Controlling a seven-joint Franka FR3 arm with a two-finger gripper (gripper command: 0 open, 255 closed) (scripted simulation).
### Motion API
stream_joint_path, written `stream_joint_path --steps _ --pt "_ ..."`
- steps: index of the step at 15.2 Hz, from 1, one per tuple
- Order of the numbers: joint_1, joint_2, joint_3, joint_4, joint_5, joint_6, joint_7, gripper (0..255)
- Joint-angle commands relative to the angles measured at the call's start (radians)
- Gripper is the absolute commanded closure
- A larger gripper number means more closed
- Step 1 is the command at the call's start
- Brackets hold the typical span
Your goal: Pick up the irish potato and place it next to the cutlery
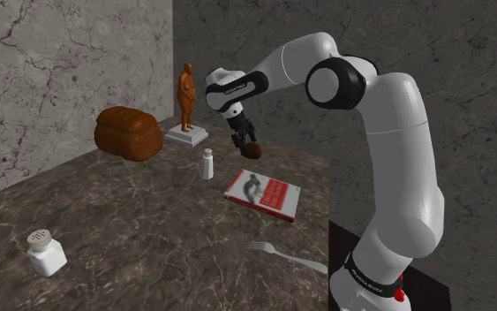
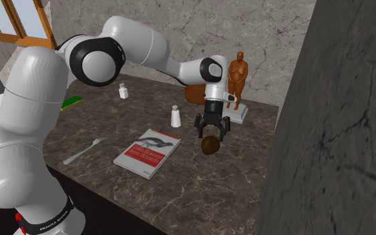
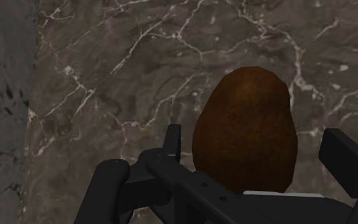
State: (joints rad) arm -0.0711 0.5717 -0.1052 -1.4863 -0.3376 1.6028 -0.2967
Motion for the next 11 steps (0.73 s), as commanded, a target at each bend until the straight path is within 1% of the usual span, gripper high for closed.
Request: stream_joint_path --steps 1,9,10,11 --pt "-0.004 -0.011 -0.002 -0.039 -0.003 0.028 0.004 0" --pt "-0.006 -0.012 -0.002 -0.048 -0.004 0.036 0.005 0" --pt "-0.006 -0.012 -0.002 -0.048 -0.004 0.036 0.005 255" --pt "-0.006 -0.012 -0.002 -0.048 -0.004 0.036 0.005 255"
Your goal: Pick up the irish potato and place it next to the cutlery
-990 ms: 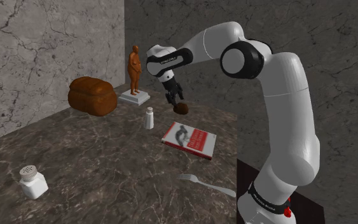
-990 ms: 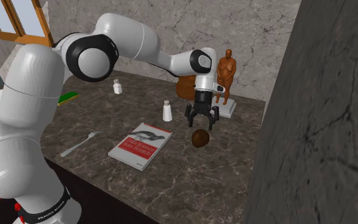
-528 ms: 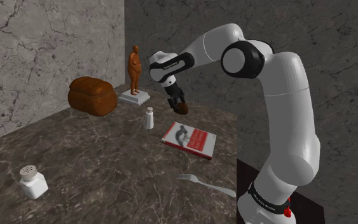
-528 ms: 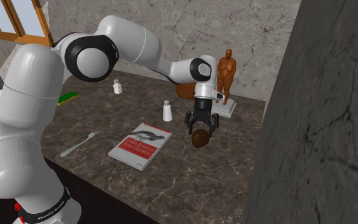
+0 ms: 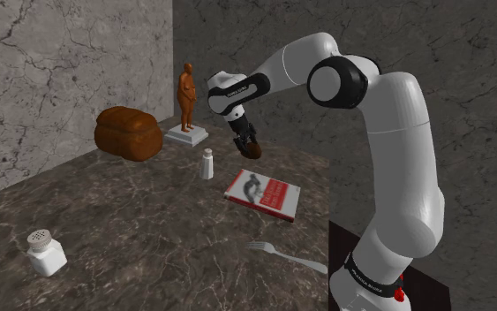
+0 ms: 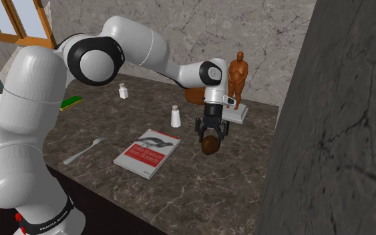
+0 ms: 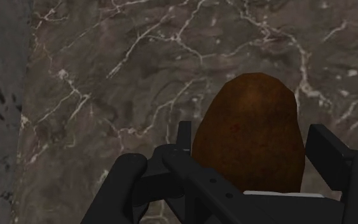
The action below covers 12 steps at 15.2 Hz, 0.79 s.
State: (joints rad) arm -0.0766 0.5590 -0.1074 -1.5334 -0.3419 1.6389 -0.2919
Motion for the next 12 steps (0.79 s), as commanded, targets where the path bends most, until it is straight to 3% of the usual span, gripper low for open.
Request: stream_joint_path --steps 1,12 --pt "0.0 0.001 0.0 0.0 0.0 0.0 0.0 255" --pt "0.002 -0.021 -0.001 0.02 -0.001 -0.04 -0.013 255"
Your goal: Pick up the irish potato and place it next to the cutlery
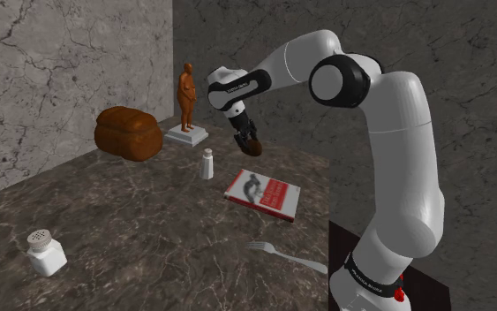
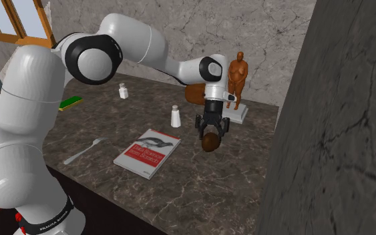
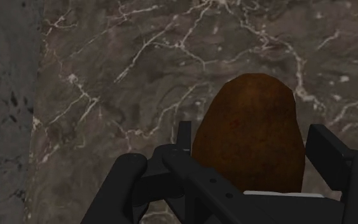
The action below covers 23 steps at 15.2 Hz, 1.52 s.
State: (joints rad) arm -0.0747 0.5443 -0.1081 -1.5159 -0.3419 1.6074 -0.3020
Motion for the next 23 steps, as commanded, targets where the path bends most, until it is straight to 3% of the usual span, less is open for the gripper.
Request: stream_joint_path --steps 1,23 --pt "0.001 -0.011 -0.001 0.008 -0.001 -0.018 -0.007 255" --pt "0.013 -0.068 -0.009 0.21 -0.011 -0.263 -0.093 255"
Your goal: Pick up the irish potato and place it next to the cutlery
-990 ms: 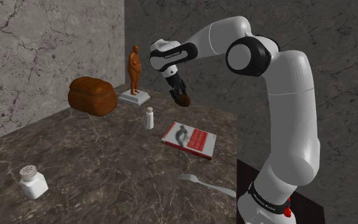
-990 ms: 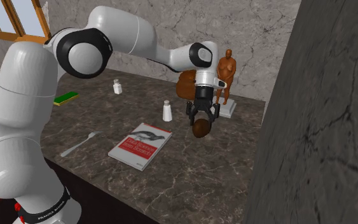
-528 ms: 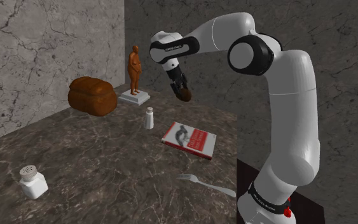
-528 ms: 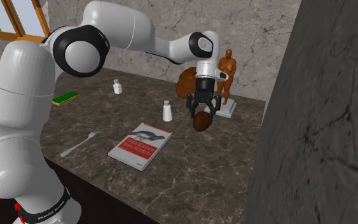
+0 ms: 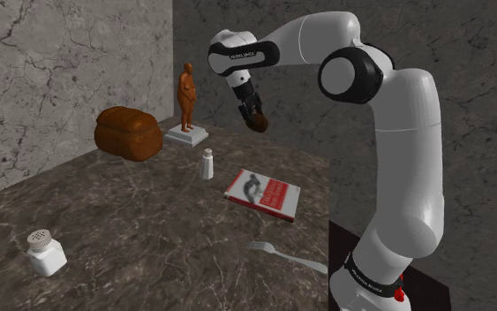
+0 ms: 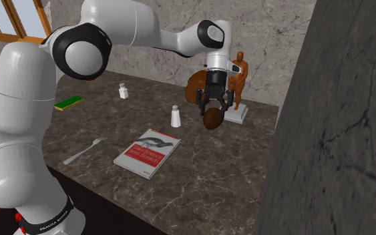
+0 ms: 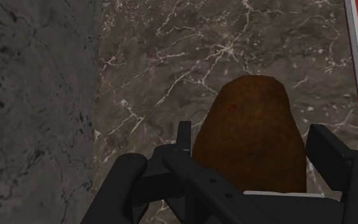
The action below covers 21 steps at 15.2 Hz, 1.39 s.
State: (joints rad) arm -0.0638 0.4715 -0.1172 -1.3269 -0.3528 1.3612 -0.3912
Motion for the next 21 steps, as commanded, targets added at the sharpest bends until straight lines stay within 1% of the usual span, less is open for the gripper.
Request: stream_joint_path --steps 1,5,9,15,21 --pt "0.002 0.004 0.0 0.028 0.0 -0.023 -0.006 255" --pt "0.03 -0.178 0.014 -0.237 -0.002 0.041 0.059 255" --pt "0.055 -0.336 0.031 -0.449 0.001 0.077 0.117 255" --pt "0.09 -0.553 0.063 -0.709 0.019 0.095 0.197 255" --pt "0.127 -0.76 0.107 -0.923 0.06 0.079 0.271 255"
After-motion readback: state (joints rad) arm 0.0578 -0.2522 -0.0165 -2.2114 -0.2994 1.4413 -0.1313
